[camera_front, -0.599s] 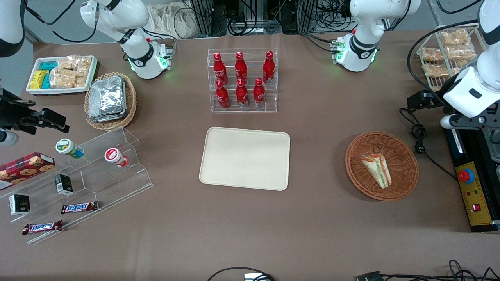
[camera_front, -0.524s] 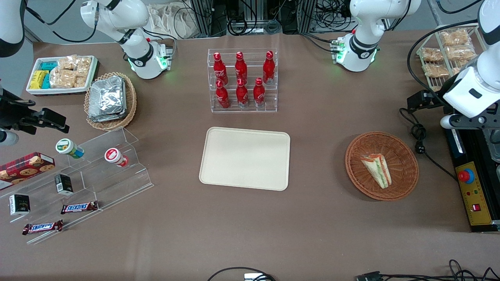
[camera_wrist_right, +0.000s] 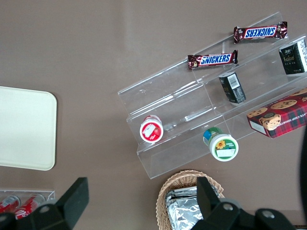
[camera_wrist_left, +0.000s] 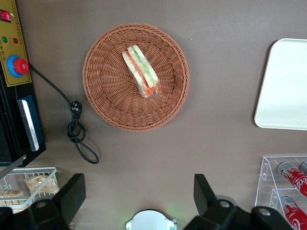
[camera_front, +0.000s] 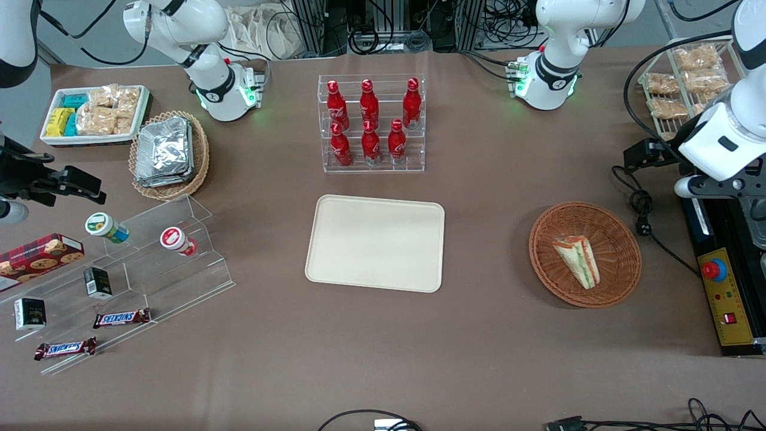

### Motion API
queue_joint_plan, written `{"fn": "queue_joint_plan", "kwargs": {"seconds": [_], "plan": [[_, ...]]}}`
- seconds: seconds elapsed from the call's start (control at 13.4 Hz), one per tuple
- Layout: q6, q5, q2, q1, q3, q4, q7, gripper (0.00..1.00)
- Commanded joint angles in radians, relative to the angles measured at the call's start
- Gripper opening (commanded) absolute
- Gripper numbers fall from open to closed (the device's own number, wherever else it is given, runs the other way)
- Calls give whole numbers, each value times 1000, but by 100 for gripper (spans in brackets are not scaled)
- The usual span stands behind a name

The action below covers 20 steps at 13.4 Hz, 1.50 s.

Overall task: Place sandwich from basket to tray
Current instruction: 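Move the left gripper toward the wicker basket holding the wrapped sandwich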

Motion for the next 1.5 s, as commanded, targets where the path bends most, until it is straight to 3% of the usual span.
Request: {"fn": "queue_joint_plan", "kwargs": {"seconds": [0.0,0.75,1.05,1.42], "plan": [[-25,-2,19,4,0,33,15,100],[-22,-5,85,32,2,31,-6,100],[14,-14,183,52,2,54,-72,100],[141,-13,341,50,0,53,-285,100]]}}
